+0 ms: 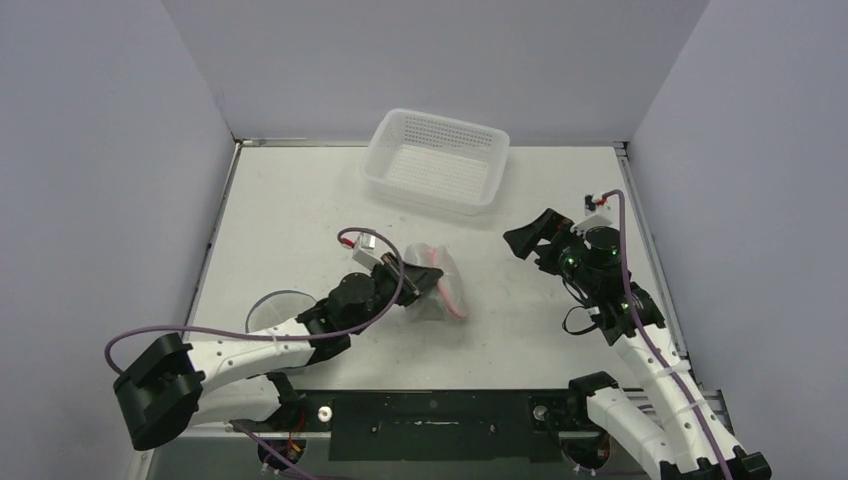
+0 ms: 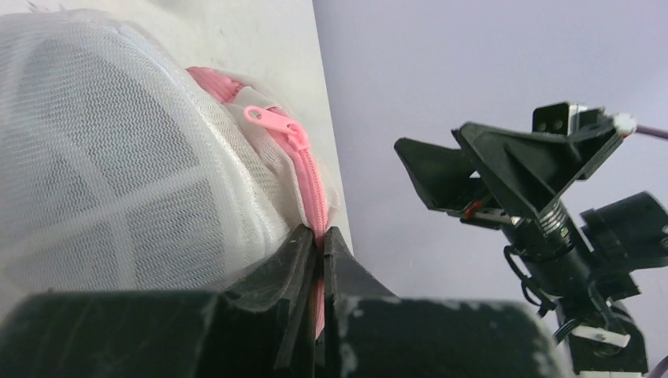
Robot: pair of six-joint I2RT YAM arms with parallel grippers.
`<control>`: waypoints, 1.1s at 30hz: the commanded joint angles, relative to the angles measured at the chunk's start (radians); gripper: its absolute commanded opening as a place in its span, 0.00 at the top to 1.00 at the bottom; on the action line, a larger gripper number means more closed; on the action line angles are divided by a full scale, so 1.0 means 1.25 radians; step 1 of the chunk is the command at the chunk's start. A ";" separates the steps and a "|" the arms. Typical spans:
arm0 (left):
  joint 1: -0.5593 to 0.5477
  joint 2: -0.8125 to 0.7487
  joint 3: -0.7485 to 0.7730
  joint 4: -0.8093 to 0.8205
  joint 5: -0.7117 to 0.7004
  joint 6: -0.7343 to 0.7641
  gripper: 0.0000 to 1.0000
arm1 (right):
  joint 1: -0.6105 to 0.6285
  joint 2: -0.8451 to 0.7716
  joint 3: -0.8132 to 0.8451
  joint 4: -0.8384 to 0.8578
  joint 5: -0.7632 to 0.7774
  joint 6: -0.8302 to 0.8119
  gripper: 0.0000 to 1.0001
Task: Unzip the laundry bag and remove the bra
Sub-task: Move the laundry bag to the center of the board.
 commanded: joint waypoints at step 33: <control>0.001 -0.480 -0.077 -0.698 -0.232 -0.007 0.39 | 0.486 0.236 -0.318 0.636 0.234 0.366 0.11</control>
